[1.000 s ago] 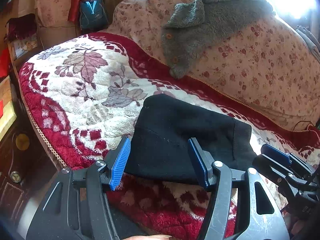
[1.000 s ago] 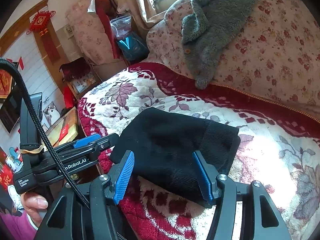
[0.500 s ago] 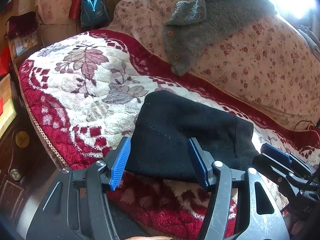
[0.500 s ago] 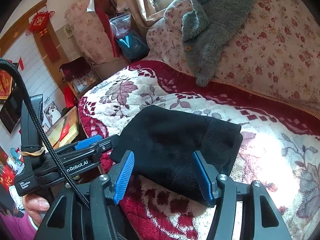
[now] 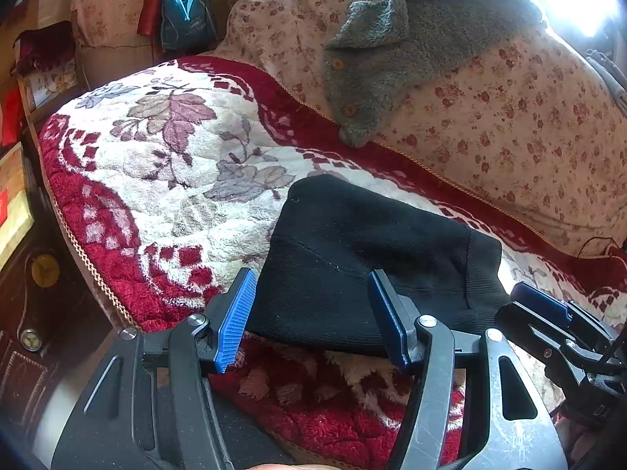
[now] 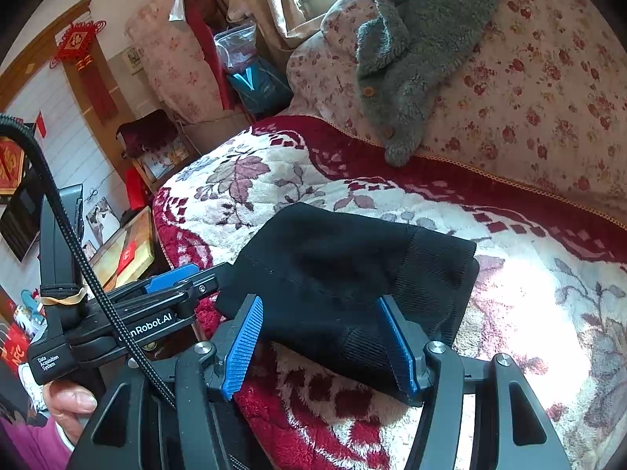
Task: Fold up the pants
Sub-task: 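Release the folded pants and hold both grippers open above them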
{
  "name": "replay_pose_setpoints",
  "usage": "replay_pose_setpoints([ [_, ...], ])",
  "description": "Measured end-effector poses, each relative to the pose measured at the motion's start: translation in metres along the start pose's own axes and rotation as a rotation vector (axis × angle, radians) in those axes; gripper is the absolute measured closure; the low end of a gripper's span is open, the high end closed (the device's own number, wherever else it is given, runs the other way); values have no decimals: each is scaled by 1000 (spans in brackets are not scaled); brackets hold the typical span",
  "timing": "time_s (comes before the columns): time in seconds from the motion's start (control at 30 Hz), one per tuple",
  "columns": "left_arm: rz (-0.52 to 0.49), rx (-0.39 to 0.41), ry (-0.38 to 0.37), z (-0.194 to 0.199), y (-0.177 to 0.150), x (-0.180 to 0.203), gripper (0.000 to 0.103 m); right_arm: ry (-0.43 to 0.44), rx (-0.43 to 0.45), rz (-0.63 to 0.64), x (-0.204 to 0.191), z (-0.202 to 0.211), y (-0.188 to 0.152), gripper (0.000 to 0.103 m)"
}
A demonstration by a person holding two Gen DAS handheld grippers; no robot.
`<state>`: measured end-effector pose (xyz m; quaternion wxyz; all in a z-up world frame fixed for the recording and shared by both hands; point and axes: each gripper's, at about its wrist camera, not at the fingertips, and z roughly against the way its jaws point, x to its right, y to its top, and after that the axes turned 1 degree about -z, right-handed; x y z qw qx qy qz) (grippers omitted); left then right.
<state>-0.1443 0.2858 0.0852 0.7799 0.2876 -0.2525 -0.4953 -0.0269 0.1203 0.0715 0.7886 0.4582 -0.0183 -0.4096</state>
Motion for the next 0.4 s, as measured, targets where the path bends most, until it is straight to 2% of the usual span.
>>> replay_pose_setpoints([
  [0.17, -1, 2, 1, -1, 0, 0, 44, 2, -3, -3, 0, -1, 0, 45],
  [0.3, -8, 36, -7, 3, 0, 3, 44, 13, 22, -34, 6, 4, 0, 45],
  [0.4, -30, 31, -41, 7, 0, 19, 44, -15, 47, -50, 19, 18, 0, 45],
])
